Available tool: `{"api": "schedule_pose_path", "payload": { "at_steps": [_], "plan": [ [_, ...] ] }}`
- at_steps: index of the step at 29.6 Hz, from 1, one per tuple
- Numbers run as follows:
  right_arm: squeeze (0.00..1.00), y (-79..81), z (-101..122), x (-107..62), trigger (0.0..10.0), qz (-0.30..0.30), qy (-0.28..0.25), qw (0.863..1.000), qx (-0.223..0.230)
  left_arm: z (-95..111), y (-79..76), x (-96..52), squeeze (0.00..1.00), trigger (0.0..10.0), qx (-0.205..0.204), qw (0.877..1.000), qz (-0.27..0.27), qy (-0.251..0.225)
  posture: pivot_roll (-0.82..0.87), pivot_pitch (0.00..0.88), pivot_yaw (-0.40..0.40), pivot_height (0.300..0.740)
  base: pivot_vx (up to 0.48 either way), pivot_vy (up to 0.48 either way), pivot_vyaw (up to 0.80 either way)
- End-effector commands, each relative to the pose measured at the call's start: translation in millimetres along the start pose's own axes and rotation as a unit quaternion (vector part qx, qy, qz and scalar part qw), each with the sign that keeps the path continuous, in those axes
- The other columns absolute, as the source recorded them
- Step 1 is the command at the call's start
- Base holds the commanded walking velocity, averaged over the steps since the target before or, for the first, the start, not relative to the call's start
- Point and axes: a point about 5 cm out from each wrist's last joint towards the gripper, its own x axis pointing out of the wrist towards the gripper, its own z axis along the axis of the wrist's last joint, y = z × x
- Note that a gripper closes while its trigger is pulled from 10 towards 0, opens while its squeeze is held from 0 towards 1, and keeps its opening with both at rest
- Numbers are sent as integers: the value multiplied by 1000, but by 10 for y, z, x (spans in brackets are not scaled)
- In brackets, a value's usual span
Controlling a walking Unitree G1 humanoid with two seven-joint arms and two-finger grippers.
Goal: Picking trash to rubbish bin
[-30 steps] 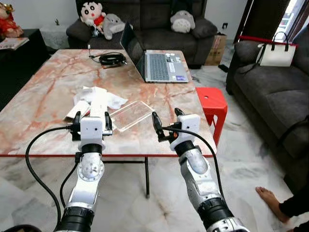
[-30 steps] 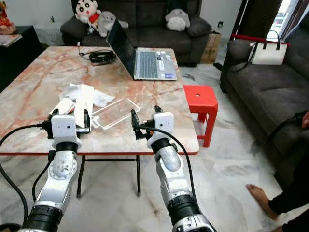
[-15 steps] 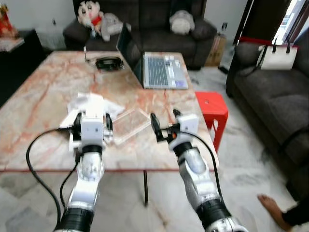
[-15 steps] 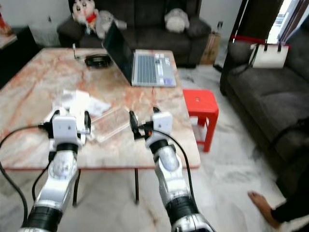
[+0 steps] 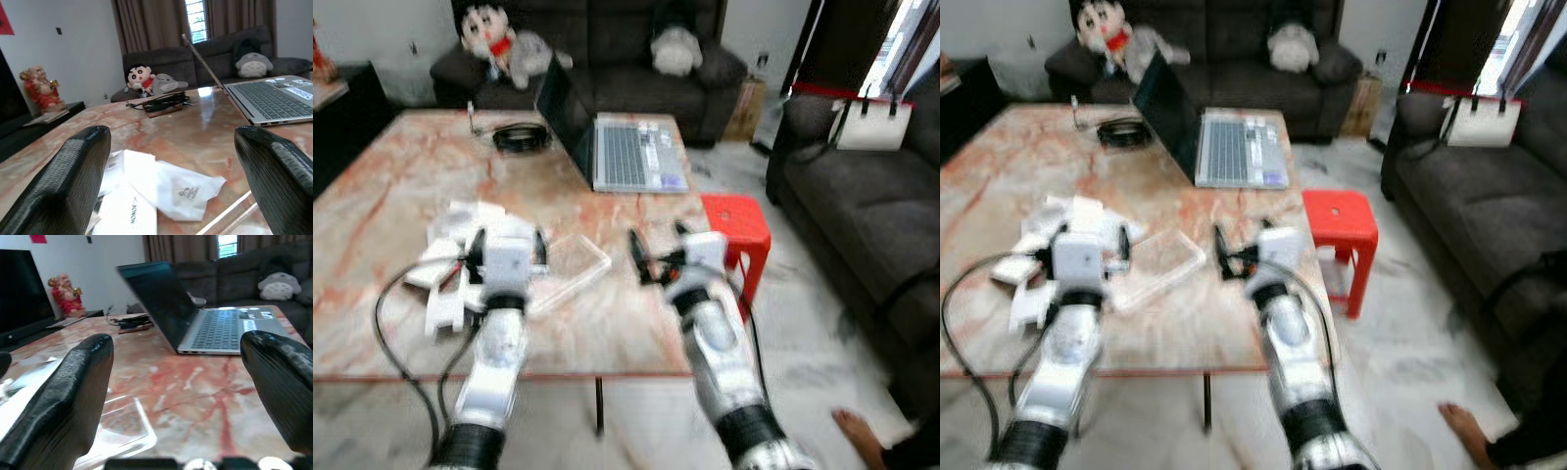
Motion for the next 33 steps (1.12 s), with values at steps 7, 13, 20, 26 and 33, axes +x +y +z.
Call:
{"api": "schedule_pose_path", "payload": {
  "at_steps": [7,13,20,26,33],
  "plan": [
    [0,-88,16,-4,10000,-10,2,1000,-7,13,-130,25,0,10000,8,999,-50,7,7,19,-19,740,0,0,0],
    [0,-84,14,1,10000,-10,3,1000,-6,-6,-78,82,0,10000,20,997,-68,12,11,22,-15,740,0,0,0],
    [0,-81,10,3,10000,-10,4,1000,-5,-36,-71,189,0,10000,66,989,-129,39,10,24,-13,740,0,0,0],
    [0,-72,-1,-5,10000,-10,5,1000,-3,-67,-22,218,0,10000,70,989,-123,51,12,23,-9,740,0,0,0],
    [0,-72,-9,-6,10000,-9,8,1000,-4,-102,-60,186,0,10000,69,988,-126,63,12,23,-9,740,0,0,0]
  ]
}}
